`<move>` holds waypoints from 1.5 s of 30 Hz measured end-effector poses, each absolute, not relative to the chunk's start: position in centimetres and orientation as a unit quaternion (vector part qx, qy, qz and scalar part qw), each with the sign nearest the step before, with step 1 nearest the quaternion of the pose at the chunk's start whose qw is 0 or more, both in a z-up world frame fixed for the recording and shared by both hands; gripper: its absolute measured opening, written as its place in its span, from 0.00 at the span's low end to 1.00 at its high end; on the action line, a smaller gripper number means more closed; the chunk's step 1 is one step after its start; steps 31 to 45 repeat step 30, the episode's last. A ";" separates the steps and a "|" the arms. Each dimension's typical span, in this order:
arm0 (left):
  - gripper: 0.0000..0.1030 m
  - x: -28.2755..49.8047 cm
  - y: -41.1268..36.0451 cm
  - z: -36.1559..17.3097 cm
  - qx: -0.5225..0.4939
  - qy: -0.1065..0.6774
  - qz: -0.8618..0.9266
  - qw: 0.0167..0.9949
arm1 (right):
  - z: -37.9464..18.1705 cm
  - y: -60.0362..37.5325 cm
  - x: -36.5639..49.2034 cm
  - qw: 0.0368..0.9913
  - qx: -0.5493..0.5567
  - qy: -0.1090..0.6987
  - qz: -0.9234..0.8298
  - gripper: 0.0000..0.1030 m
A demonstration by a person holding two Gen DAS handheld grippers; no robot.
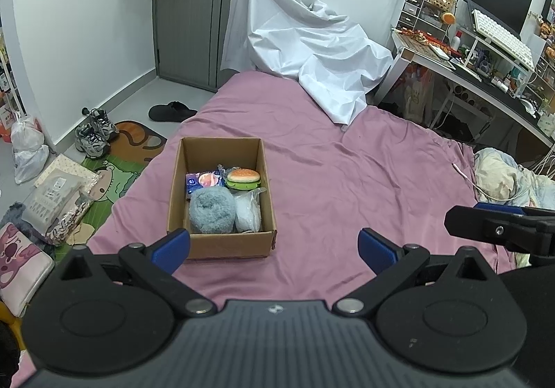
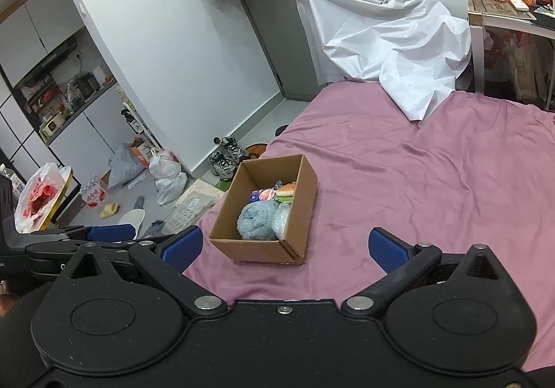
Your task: Organize soft objects
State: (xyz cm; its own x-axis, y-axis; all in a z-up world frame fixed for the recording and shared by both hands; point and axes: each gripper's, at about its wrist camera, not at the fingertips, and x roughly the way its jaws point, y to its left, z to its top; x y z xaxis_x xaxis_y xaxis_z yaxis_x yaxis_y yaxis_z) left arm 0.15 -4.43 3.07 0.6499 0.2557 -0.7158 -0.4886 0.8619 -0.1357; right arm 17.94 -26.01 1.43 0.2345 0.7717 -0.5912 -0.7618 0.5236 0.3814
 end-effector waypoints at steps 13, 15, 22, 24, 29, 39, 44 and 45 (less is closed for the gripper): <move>0.99 0.5 -4.6 2.6 -0.169 0.366 0.204 0.892 | 1.3 -26.2 18.1 0.786 0.014 0.380 0.487 1.00; 0.99 0.5 -4.6 2.7 -0.172 0.365 0.205 0.892 | 1.2 -26.3 18.3 0.786 0.016 0.380 0.487 1.00; 0.99 0.6 -4.5 3.0 -0.175 0.364 0.205 0.892 | 0.9 -26.4 18.4 0.787 0.022 0.380 0.485 1.00; 0.99 0.6 -4.5 3.1 -0.174 0.363 0.205 0.892 | 1.0 -26.4 18.3 0.788 0.023 0.379 0.484 1.00; 0.99 0.7 -4.5 3.2 -0.172 0.365 0.205 0.892 | 0.9 -26.5 18.2 0.790 0.023 0.377 0.483 1.00; 0.99 0.7 -4.5 3.2 -0.172 0.365 0.205 0.892 | 0.9 -26.5 18.2 0.791 0.023 0.376 0.482 1.00; 0.99 0.7 -4.5 3.2 -0.172 0.365 0.205 0.892 | 0.9 -26.5 18.2 0.791 0.023 0.376 0.482 1.00; 0.99 0.7 -4.5 3.2 -0.172 0.365 0.205 0.892 | 0.9 -26.5 18.2 0.791 0.023 0.376 0.482 1.00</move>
